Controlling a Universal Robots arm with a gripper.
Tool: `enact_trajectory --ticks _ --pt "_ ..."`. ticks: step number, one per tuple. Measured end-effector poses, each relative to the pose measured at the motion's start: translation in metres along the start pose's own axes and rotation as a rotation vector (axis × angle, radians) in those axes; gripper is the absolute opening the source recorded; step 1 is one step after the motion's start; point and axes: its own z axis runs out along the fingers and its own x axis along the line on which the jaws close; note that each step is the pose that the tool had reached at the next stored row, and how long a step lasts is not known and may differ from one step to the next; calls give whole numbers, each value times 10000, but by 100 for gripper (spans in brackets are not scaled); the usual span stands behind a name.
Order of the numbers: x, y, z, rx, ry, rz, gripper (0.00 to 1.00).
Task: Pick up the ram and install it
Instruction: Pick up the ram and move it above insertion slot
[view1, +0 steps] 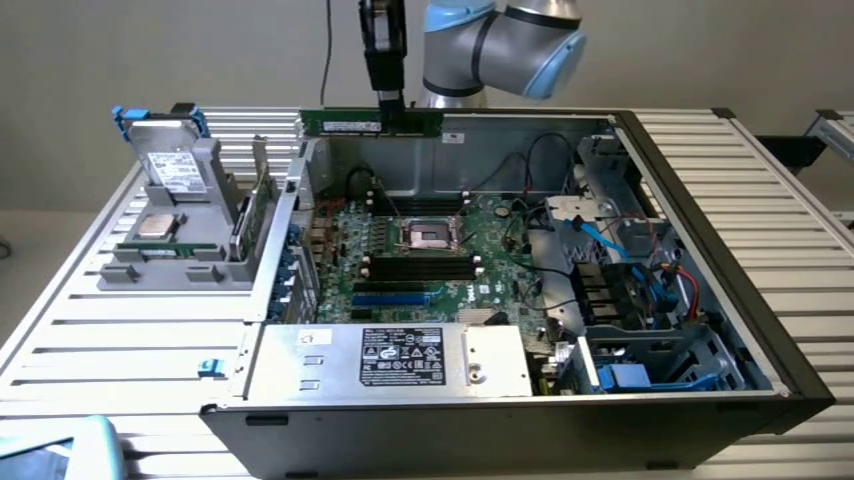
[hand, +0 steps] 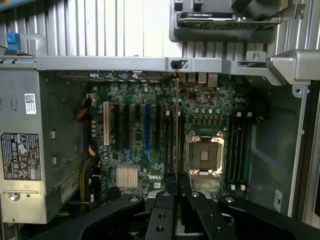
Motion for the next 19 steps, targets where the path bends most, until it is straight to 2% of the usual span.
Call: enact_trajectory --ticks 4,8,19 --pt "-63 -91 7 58 80 2 14" --pt "-123 -172 14 119 135 13 14" --pt "-201 -348 58 146 149 135 14"
